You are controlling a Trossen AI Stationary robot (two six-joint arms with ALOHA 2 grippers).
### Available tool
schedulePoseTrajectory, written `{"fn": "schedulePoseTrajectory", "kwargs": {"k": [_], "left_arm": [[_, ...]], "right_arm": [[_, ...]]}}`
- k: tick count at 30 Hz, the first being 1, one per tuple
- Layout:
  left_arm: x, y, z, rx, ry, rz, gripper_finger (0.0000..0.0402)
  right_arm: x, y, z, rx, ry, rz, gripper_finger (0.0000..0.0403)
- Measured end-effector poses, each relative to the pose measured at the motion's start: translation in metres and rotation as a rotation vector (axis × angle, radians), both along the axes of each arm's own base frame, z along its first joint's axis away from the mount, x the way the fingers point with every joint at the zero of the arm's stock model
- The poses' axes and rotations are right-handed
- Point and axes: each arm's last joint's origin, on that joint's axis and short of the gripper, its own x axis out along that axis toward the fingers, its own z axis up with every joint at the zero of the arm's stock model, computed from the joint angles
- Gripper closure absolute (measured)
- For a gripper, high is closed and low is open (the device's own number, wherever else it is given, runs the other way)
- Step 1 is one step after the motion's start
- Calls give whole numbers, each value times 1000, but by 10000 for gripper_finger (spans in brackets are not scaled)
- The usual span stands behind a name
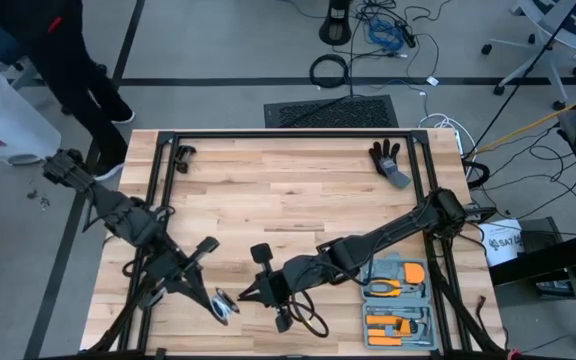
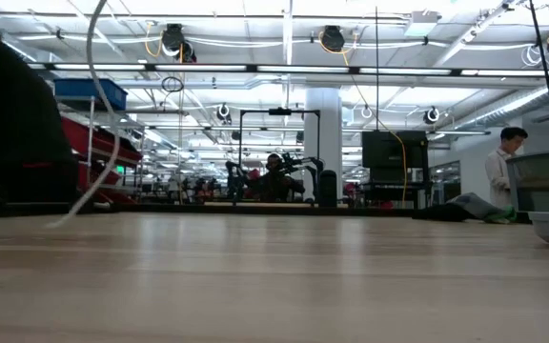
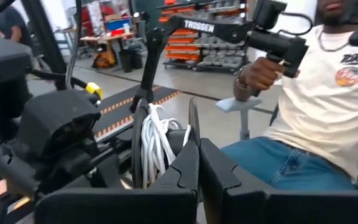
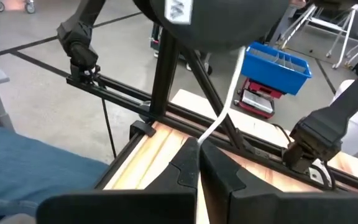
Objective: Coil cords
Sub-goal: Coil the white cable wire onto the spool
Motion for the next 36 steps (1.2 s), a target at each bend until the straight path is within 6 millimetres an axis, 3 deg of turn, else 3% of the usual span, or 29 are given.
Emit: {"fn": "schedulePoseTrajectory", "kwargs": {"k": [12,21,36], "left_arm": [[-18,4,1,42,27,166,400],[-18,5,-1,69,43,246,400],[-18,6,-4,88,61,277,400]], "right_arm": [[-15,4,3,13,109,1,403],[-39,14,21,1,135,31,403],[-51,15,17,24,266,15,403]]}}
